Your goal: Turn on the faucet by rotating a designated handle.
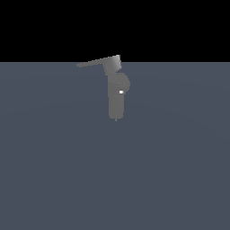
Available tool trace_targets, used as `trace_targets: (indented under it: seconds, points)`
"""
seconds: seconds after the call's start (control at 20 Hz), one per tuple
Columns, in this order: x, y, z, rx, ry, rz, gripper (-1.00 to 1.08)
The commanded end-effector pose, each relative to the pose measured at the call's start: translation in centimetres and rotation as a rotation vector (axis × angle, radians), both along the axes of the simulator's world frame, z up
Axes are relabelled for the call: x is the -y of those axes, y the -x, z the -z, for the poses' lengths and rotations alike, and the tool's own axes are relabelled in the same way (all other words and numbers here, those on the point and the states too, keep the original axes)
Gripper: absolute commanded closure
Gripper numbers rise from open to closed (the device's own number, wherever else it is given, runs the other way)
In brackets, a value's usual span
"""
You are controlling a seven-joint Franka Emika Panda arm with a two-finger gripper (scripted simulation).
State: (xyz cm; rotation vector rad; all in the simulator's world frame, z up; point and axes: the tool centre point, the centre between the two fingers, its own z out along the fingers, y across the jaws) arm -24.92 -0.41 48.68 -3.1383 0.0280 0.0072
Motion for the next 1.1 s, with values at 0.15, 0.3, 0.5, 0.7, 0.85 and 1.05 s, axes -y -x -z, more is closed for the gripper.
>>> trace_targets:
  seconds: [0.15,0.3,0.5,0.7,0.85,1.05]
  points:
    - [-0.1,0.0,-0.1,0.003,0.005,-0.008,1.08]
    - [-0.5,0.0,-0.5,0.011,0.021,-0.031,1.08]
    - [-0.9,0.0,-0.9,0.019,0.036,-0.053,1.08]
    - [-0.9,0.0,-0.9,0.018,0.034,-0.051,1.08]
    - [-0.9,-0.3,-0.9,0.017,0.031,-0.043,1.08]
    - [-1.0,-1.0,-1.0,0.013,0.021,-0.017,1.08]
